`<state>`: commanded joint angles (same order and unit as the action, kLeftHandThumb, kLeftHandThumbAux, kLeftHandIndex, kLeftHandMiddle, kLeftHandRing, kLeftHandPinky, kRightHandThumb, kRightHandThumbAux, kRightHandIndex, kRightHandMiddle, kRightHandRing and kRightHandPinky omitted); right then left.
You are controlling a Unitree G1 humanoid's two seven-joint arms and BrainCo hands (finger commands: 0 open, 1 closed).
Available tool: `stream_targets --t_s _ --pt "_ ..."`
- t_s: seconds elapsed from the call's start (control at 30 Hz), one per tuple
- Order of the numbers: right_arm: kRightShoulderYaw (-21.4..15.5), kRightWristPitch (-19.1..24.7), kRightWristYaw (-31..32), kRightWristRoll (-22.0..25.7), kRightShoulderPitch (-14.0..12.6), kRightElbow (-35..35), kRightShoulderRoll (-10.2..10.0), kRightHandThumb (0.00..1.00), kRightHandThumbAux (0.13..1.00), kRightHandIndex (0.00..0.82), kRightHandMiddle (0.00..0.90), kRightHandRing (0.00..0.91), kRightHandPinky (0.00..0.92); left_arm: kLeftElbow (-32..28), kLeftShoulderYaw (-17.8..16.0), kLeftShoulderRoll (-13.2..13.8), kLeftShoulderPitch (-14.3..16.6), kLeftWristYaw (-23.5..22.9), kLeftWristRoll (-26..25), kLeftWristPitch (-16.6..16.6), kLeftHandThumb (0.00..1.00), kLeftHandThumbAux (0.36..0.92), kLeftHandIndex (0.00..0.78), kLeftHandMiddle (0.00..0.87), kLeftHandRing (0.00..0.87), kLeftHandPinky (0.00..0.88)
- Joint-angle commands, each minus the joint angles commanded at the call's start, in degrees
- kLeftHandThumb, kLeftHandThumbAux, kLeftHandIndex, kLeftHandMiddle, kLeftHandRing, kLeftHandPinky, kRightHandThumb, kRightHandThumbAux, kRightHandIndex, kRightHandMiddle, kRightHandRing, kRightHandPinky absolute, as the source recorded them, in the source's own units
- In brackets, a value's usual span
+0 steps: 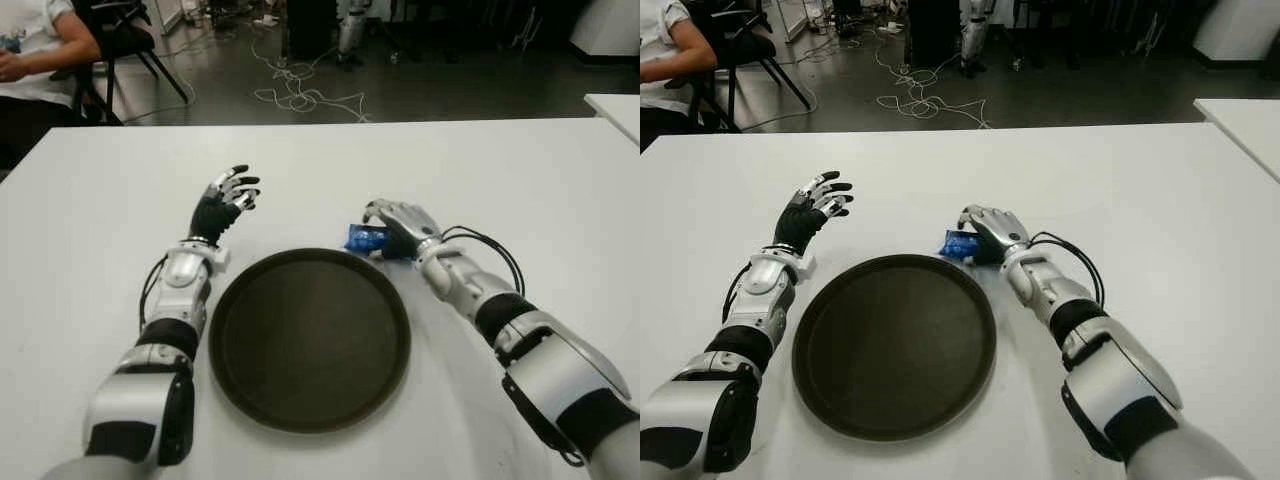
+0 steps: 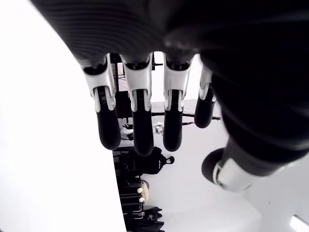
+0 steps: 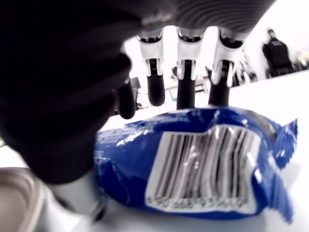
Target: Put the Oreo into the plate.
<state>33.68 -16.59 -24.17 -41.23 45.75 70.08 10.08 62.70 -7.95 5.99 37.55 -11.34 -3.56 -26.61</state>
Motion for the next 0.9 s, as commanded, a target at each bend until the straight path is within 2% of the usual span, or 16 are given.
stream_targets --t_s 0.2,0.37,0.53,0.9 --pt "-1.0 0.5 -2.8 0.8 -0.3 -0.2 -0.4 0.265 0.816 0.629 0.774 0.774 0.761 -0.3 0.0 0.1 -0.3 -0.3 0.0 -0.1 0.059 0.678 0.187 0.270 0.262 0.285" --pt "-0.9 0.9 -3.0 0.5 -0.1 -0.2 -0.2 0.255 0.830 0.630 0.780 0.782 0.768 -0.6 0.3 0.2 -0.5 0.0 0.4 -0.1 0.053 0.675 0.187 0.268 0.259 0.280" --pt "-0.5 1.3 -2.9 0.1 0.0 -0.2 0.0 0.214 0.843 0.609 0.769 0.771 0.754 -0.8 0.5 0.3 -0.7 0.3 0.7 -0.1 0.048 0.675 0.187 0.266 0.258 0.286" --pt "-0.7 0.5 -2.1 0.7 0.0 -0.6 0.4 0.120 0.863 0.618 0.765 0.774 0.765 -1.3 0.3 0.0 -0.8 0.3 0.4 0.6 0.057 0.669 0.189 0.274 0.268 0.293"
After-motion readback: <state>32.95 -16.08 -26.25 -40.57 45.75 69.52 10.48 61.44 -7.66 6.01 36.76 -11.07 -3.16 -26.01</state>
